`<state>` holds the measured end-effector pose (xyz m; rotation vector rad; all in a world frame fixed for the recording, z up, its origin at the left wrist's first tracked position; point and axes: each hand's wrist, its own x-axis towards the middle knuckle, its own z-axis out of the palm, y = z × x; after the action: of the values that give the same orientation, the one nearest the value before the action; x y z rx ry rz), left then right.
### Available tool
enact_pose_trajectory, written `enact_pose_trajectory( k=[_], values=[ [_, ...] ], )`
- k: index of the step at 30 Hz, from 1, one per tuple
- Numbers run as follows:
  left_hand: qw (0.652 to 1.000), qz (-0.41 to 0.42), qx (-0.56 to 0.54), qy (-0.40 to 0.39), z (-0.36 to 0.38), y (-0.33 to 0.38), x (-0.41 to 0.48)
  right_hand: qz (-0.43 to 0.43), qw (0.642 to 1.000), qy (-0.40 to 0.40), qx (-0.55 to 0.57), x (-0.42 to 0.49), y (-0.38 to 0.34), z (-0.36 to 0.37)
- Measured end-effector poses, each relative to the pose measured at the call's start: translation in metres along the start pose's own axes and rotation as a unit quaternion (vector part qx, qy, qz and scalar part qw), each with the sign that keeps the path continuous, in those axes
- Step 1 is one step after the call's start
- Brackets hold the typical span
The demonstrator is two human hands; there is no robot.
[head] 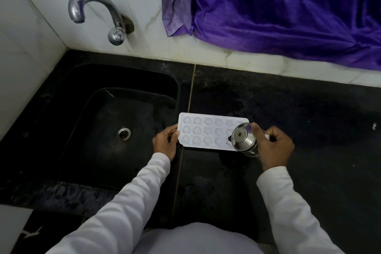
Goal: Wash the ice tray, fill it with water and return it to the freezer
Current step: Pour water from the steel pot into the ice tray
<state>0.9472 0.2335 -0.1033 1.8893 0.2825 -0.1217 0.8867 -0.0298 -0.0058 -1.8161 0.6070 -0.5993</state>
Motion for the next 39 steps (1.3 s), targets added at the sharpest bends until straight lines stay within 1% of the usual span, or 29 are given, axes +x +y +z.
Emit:
enact_pose_trajectory(
  k=[13, 18, 22, 24, 30, 39],
  values=[
    [1.0, 0.005, 0.011, 0.003, -0.001, 0.002, -0.002, -0.006, 1.0, 0.005, -0.011, 0.0, -0.001, 0.001],
    [1.0, -0.001, 0.01, 0.004, -0.001, 0.003, -0.003, 0.016, 1.0, 0.011, 0.01, 0.0, 0.001, 0.0],
    [1.0, -0.007, 0.012, 0.011, -0.002, 0.007, -0.003, 0.066, 0.996, 0.032, 0.043, 0.003, 0.001, -0.002],
    [1.0, -0.011, 0.01, 0.015, -0.002, 0.008, -0.003, 0.075, 0.995, 0.039, 0.05, 0.005, 0.0, -0.004],
    [0.999, -0.026, 0.014, 0.035, 0.002, 0.014, -0.002, 0.043, 0.997, 0.054, 0.025, 0.008, 0.004, -0.014],
    [0.999, -0.012, 0.022, 0.035, 0.004, 0.025, -0.006, 0.013, 0.998, 0.062, -0.017, 0.012, 0.007, -0.025]
  ],
)
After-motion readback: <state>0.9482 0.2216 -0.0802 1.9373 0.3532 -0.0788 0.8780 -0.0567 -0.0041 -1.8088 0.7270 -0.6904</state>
